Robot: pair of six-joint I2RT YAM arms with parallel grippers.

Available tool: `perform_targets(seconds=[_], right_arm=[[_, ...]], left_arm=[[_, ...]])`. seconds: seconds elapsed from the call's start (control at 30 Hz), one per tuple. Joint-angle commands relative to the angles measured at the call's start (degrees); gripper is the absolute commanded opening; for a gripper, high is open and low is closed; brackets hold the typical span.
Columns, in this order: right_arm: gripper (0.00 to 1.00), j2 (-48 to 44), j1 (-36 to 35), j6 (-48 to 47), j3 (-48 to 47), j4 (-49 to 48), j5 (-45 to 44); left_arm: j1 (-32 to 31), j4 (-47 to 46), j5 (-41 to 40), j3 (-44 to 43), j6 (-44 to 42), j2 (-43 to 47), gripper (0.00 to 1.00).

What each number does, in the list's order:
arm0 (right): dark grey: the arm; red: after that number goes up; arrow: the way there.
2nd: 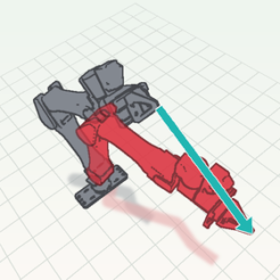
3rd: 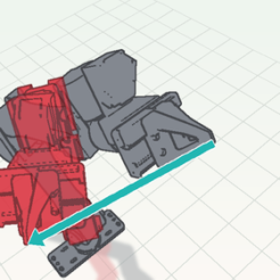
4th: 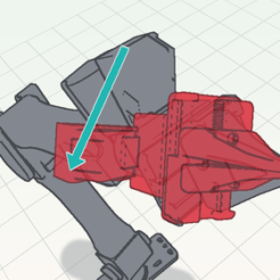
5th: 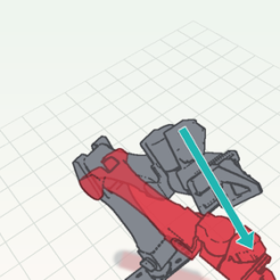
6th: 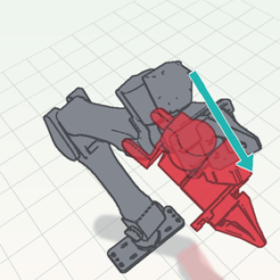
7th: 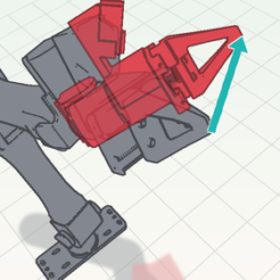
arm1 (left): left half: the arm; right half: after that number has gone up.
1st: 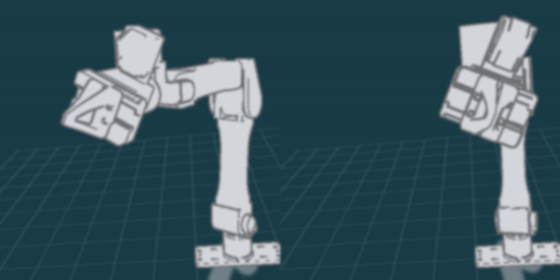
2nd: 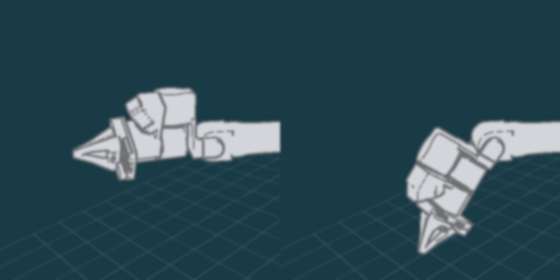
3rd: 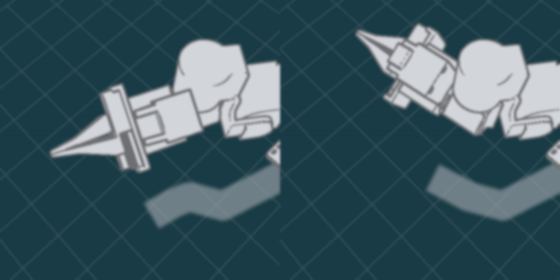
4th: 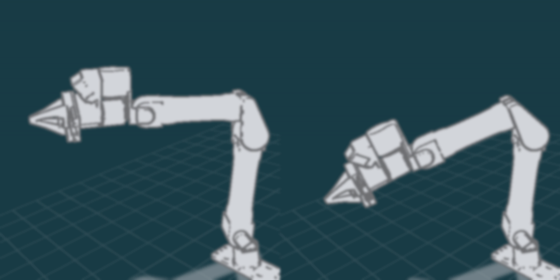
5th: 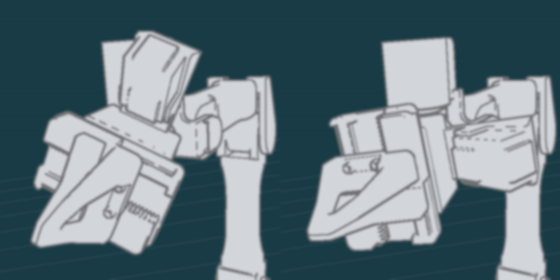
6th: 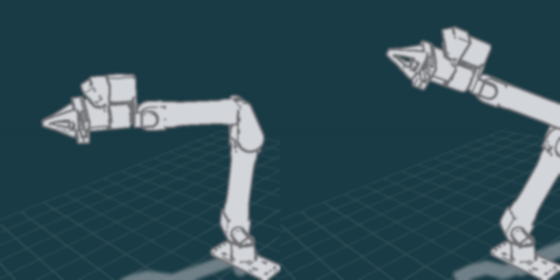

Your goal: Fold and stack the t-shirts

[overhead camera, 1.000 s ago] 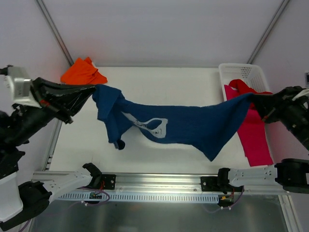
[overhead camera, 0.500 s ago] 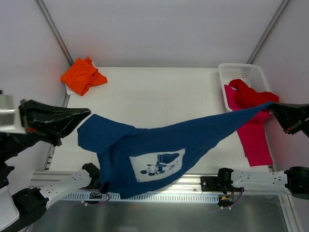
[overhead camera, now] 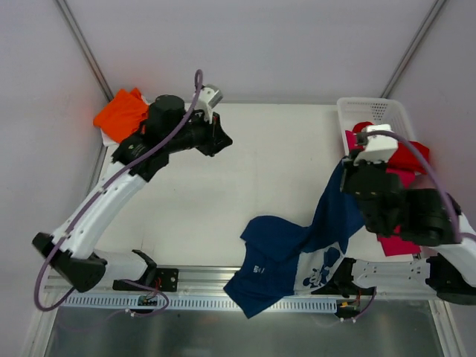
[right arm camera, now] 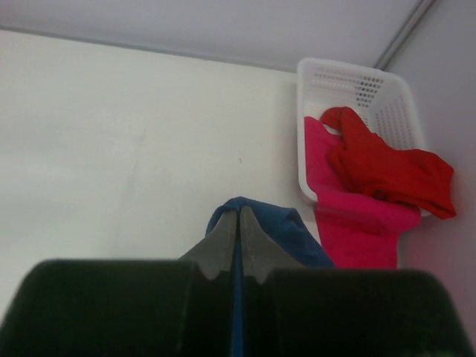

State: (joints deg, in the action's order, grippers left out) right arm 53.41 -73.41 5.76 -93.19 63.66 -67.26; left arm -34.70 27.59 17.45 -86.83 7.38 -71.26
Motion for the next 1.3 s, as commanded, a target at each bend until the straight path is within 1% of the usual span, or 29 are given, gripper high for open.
perform_targets(seconds=[0.0, 0.03, 0.07, 0.1, 0.13, 0.2, 0.27, 0.33, 0.37, 0.47, 0.5, 0.53, 0.57, 0.6, 0.63, 0.67, 0.77, 0.83, 0.9, 1.0, 1.03, 1.13, 1.17, 1.27], right_arm=[[0.00, 0.64, 5.45, 3.21, 2.03, -3.61, 2.03], [0.00, 0.82, 7.90, 2.68, 3.26, -4.76, 3.96], [0.00, 0.82, 8.71, 2.24, 5.45, -5.73, 6.94], [0.00, 0.65, 9.50, 1.98, 6.43, -7.74, 8.36], [0.00, 0.56, 10.90, 1.89, 7.31, -8.28, 10.55], [0.00, 0.12, 12.05, 1.80, 8.72, -8.90, 11.63], [0.00, 0.03, 13.11, 1.54, 9.42, -8.90, 12.42], [0.00, -0.49, 14.25, 1.45, 10.57, -8.90, 12.60], [0.00, -0.58, 14.69, 1.45, 11.00, -8.82, 13.21], [0.00, -1.11, 16.54, 1.97, 12.76, -8.82, 14.96], [0.00, -1.20, 16.98, 2.24, 13.12, -8.90, 15.32], [0.00, -1.20, 17.42, 2.76, 13.81, -8.90, 15.93], [0.00, -1.20, 17.59, 2.94, 14.08, -8.82, 16.11], [0.00, -1.11, 17.77, 3.20, 14.35, -8.81, 16.29], [0.00, -1.11, 17.95, 3.29, 14.61, -8.73, 16.46], [0.00, -1.11, 17.95, 3.82, 15.13, -8.73, 16.72], [0.00, -1.20, 18.30, 4.52, 15.67, -8.64, 17.69], [0.00, -1.64, 18.39, 5.05, 15.84, -8.55, 18.22], [0.00, -2.16, 18.39, 5.93, 16.19, -8.20, 18.40], [0.00, -2.52, 18.39, 6.63, 16.55, -7.68, 18.66], [0.00, -2.52, 18.39, 6.89, 16.46, -7.50, 18.66], [0.00, -1.99, 18.39, 7.77, 15.41, -5.30, 19.01], [0.00, -1.82, 18.39, 8.04, 15.14, -4.34, 19.19], [0.00, -2.87, 18.30, 8.65, 15.23, -2.93, 18.84]], left_arm=[[1.83, -5.87, 0.82, 2.53, 4.48, -6.14, 0.23], [1.83, -6.93, 1.52, 3.58, 5.01, -7.65, 0.58], [1.83, -7.90, 1.44, 4.90, 5.80, -8.97, 0.74], [1.74, -9.47, 0.92, 7.35, 8.07, -11.59, 0.84], [1.65, -9.84, 0.22, 8.42, 9.40, -13.01, 0.92], [1.48, -10.19, -0.40, 11.83, 13.25, -15.21, 0.93], [-0.80, -10.37, -0.58, 14.30, 14.77, -14.96, 0.93], [-3.87, -10.19, -0.75, 17.56, 15.56, -12.42, 0.93], [-7.02, -10.02, -0.23, 20.01, 16.08, -9.97, 0.94], [-11.43, -9.84, 1.79, 25.02, 20.82, -6.27, 0.94], [-11.97, -9.84, 2.14, 29.13, 24.23, -4.08, 0.92], [-12.58, -9.93, 2.15, 31.17, 25.57, -2.84, 0.91], [-14.68, -10.28, 1.36, 35.28, 26.28, -0.04, 0.90], [-16.00, -10.45, -0.21, 37.24, 26.72, 1.38, 0.90], [-17.06, -10.89, -2.75, 38.91, 27.86, 2.87, 0.90], [-17.77, -11.42, -3.38, 42.49, 28.74, 5.23, 0.90], [-18.30, -15.01, -3.39, 48.83, 33.13, 7.10, 0.89], [-19.53, -19.58, -3.74, 51.48, 35.51, 7.28, 0.87], [-20.58, -23.27, -4.97, 54.39, 36.39, 6.58, 0.87], [-21.02, -33.19, -6.81, 56.94, 36.83, 3.51, 0.86], [-20.94, -38.44, -6.99, 57.12, 37.09, 2.11, 0.86], [-20.94, -44.71, -6.47, 55.19, 37.80, -5.00, 0.82], [-20.94, -45.34, -6.29, 53.36, 38.15, -8.42, 0.79], [-21.02, -47.19, -7.16, 50.71, 39.29, -13.18, 0.76]])
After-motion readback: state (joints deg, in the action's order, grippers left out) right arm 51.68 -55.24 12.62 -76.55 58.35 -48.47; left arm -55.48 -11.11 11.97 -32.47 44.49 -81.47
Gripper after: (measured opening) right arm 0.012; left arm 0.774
